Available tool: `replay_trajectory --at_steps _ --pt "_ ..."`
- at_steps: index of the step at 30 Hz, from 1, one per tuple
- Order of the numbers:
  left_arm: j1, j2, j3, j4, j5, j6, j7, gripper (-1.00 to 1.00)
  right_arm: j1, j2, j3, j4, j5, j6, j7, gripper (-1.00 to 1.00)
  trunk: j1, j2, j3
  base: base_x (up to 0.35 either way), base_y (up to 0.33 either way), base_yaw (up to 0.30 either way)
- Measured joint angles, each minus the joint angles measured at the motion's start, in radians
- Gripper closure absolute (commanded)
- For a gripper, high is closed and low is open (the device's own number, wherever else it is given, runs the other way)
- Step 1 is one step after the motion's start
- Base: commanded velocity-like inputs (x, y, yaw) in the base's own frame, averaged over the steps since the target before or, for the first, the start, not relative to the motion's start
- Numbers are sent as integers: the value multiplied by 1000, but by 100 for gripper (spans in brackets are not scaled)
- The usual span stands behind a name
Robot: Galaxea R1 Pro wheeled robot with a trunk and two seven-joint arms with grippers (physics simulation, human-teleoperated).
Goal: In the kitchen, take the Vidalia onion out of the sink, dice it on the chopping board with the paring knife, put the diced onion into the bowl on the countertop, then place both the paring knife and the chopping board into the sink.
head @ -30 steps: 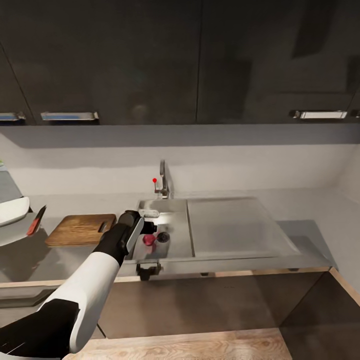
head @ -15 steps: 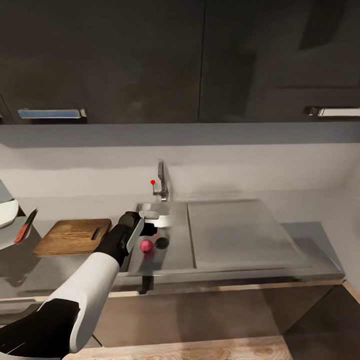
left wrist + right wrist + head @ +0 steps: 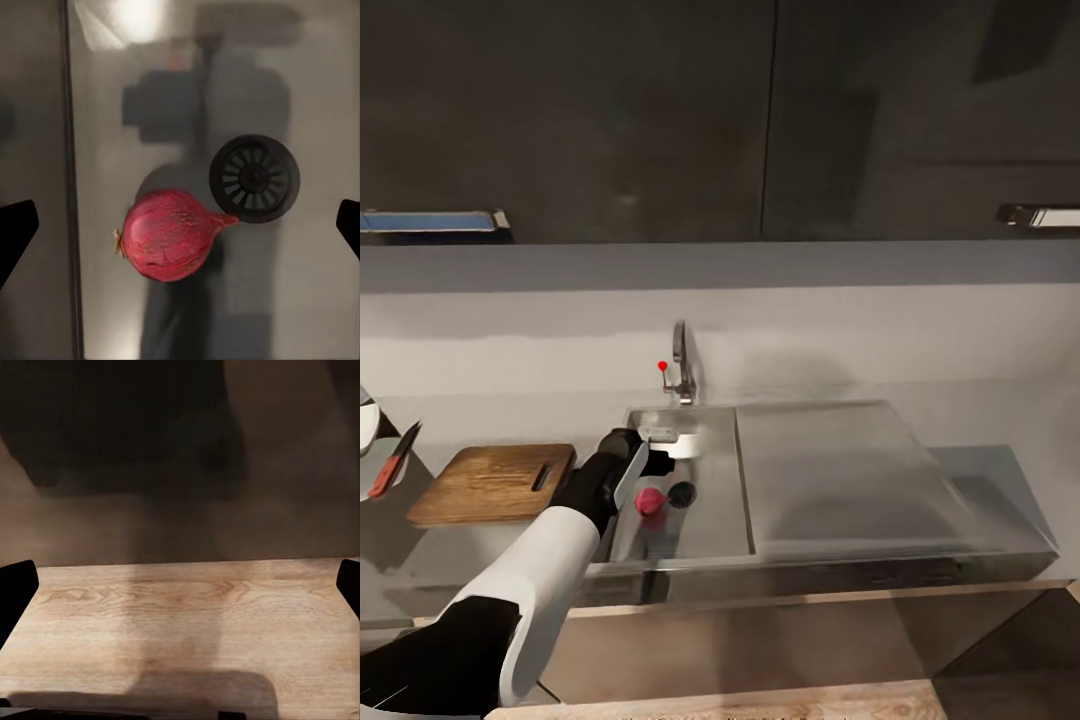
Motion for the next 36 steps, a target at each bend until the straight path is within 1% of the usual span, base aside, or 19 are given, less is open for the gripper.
replay_trajectory --at_steps 8,36 --pt "0 0 0 7 0 -1 0 -100 0 0 0 0 0 0 0 -100 0 0 -13 76 0 0" --pt "0 2 1 43 0 -2 0 -100 0 0 0 7 0 0 0 -100 0 0 -58 2 0 0"
